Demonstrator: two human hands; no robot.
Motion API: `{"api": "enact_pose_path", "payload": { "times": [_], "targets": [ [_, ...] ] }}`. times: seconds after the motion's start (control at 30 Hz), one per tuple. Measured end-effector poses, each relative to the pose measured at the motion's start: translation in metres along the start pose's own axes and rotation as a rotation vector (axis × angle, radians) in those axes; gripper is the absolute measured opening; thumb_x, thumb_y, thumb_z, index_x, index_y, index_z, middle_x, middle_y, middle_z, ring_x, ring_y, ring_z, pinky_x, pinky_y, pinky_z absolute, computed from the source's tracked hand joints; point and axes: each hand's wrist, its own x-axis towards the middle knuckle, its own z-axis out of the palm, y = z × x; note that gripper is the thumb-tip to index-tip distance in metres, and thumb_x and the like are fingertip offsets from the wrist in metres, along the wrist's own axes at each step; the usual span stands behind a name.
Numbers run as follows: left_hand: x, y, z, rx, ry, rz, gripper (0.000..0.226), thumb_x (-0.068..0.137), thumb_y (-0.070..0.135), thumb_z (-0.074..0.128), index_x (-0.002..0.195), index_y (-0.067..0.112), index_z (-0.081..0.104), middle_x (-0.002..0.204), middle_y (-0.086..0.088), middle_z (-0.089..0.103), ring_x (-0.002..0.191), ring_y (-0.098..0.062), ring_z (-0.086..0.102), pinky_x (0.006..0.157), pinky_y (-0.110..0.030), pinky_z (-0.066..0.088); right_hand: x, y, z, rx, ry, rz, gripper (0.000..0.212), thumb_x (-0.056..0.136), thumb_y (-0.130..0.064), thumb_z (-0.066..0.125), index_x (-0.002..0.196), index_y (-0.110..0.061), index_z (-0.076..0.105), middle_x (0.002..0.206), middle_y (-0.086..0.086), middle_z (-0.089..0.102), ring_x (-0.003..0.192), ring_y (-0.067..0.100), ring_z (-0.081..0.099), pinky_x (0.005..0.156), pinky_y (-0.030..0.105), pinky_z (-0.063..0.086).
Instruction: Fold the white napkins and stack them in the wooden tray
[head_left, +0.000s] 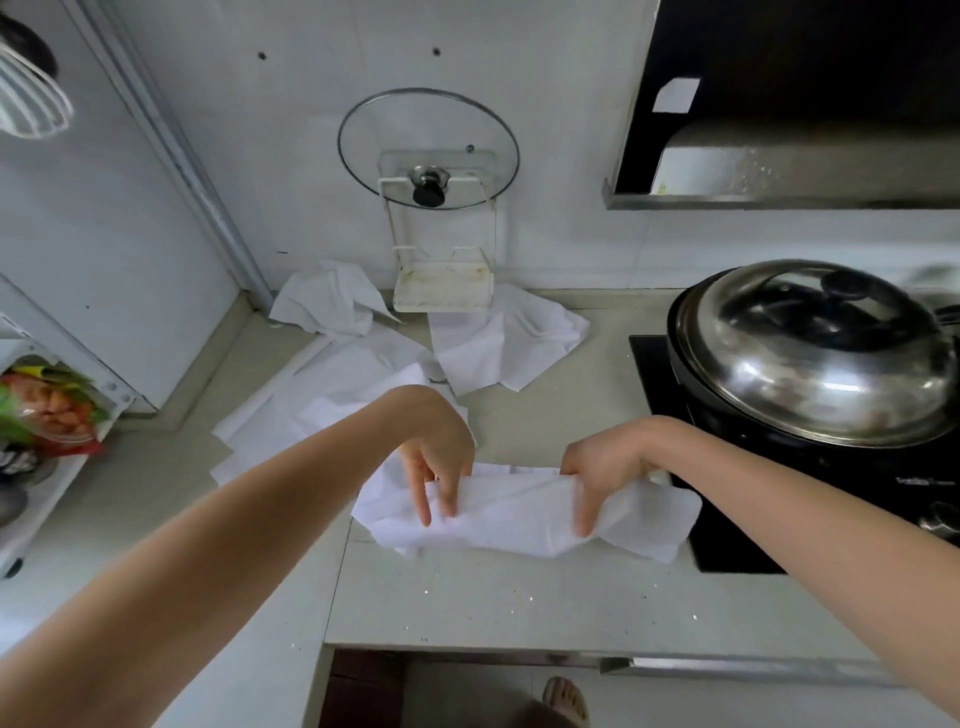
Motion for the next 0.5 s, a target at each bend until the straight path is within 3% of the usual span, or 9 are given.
{"api": "enact_pose_path", "payload": {
  "times": [0.07, 0.1, 0.13, 0.2, 0.27, 0.33, 0.4, 0.5],
  "targets": [
    [0.007, -0.001, -0.005, 0.062, 0.146, -0.003, 0.013, 0.09, 0.013, 0.06, 0.08, 0.015, 0.052, 0.07, 0.007, 0.054, 0.063, -0.009, 0.07, 0.065, -0.026, 0.041, 0.004, -0.004, -0.008, -0.105, -0.006, 0.093, 0.019, 0.074, -0.02, 0.077, 0.086, -0.012, 0.063, 0.081, 0.002, 0.065, 0.074, 0.02, 0.064, 0.065, 0.028, 0.054],
    [0.01, -0.001, -0.01, 0.102, 0.332, 0.003, 0.007, 0.088, 0.007, 0.056, 0.083, 0.012, 0.055, 0.079, 0.002, 0.06, 0.067, -0.014, 0.069, 0.067, -0.03, 0.044, 0.005, -0.005, -0.017, -0.167, 0.079, 0.118, 0.014, 0.077, -0.013, 0.072, 0.077, -0.011, 0.058, 0.074, 0.001, 0.059, 0.065, 0.017, 0.058, 0.057, 0.024, 0.049],
    [0.011, -0.002, -0.017, 0.146, 0.571, 0.007, 0.009, 0.086, 0.001, 0.052, 0.088, 0.007, 0.058, 0.088, -0.005, 0.062, 0.077, -0.02, 0.067, 0.072, -0.031, 0.046, 0.007, -0.004, -0.028, -0.242, 0.265, 0.147, 0.016, 0.081, -0.007, 0.065, 0.071, -0.009, 0.052, 0.071, 0.003, 0.054, 0.061, 0.016, 0.053, 0.052, 0.023, 0.042],
    [0.002, -0.001, -0.034, 0.164, 1.064, -0.048, 0.025, 0.087, -0.007, 0.044, 0.106, 0.002, 0.058, 0.105, -0.013, 0.061, 0.097, -0.031, 0.062, 0.076, -0.034, 0.046, 0.003, -0.003, -0.055, -0.377, 0.792, 0.201, 0.01, 0.083, 0.003, 0.05, 0.083, -0.006, 0.054, 0.083, 0.009, 0.058, 0.073, 0.026, 0.059, 0.057, 0.026, 0.037],
    [-0.02, 0.0, -0.049, 0.181, 1.386, -0.067, 0.027, 0.088, -0.008, 0.041, 0.107, 0.004, 0.055, 0.103, -0.014, 0.062, 0.094, -0.032, 0.06, 0.066, -0.035, 0.041, -0.01, -0.002, -0.08, -0.396, 1.186, 0.22, 0.029, 0.079, 0.01, 0.046, 0.101, -0.007, 0.054, 0.09, 0.013, 0.062, 0.074, 0.03, 0.057, 0.059, 0.031, 0.034],
    [-0.034, -0.006, -0.054, 0.25, 1.545, -0.034, 0.024, 0.087, -0.007, 0.041, 0.103, 0.004, 0.056, 0.097, -0.014, 0.062, 0.095, -0.031, 0.058, 0.062, -0.036, 0.042, -0.024, -0.001, -0.093, -0.43, 1.353, 0.206, 0.034, 0.078, 0.012, 0.045, 0.106, -0.005, 0.052, 0.086, 0.013, 0.06, 0.062, 0.027, 0.045, 0.056, 0.031, 0.028],
    [-0.032, -0.015, -0.047, 0.318, 1.598, -0.018, 0.026, 0.087, -0.007, 0.041, 0.105, 0.002, 0.056, 0.097, -0.013, 0.062, 0.105, -0.032, 0.055, 0.066, -0.04, 0.048, -0.03, 0.001, -0.09, -0.511, 1.41, 0.179, 0.034, 0.081, 0.008, 0.046, 0.111, -0.005, 0.052, 0.093, 0.012, 0.061, 0.062, 0.029, 0.05, 0.055, 0.032, 0.03],
    [-0.013, -0.017, -0.023, 0.441, 1.422, -0.116, 0.028, 0.09, -0.003, 0.04, 0.113, 0.005, 0.053, 0.107, -0.01, 0.062, 0.112, -0.029, 0.053, 0.073, -0.038, 0.047, -0.014, 0.014, -0.064, -0.631, 1.249, 0.073, 0.042, 0.084, 0.003, 0.046, 0.125, -0.007, 0.048, 0.118, 0.012, 0.059, 0.084, 0.032, 0.064, 0.061, 0.034, 0.036]
  ]
}}
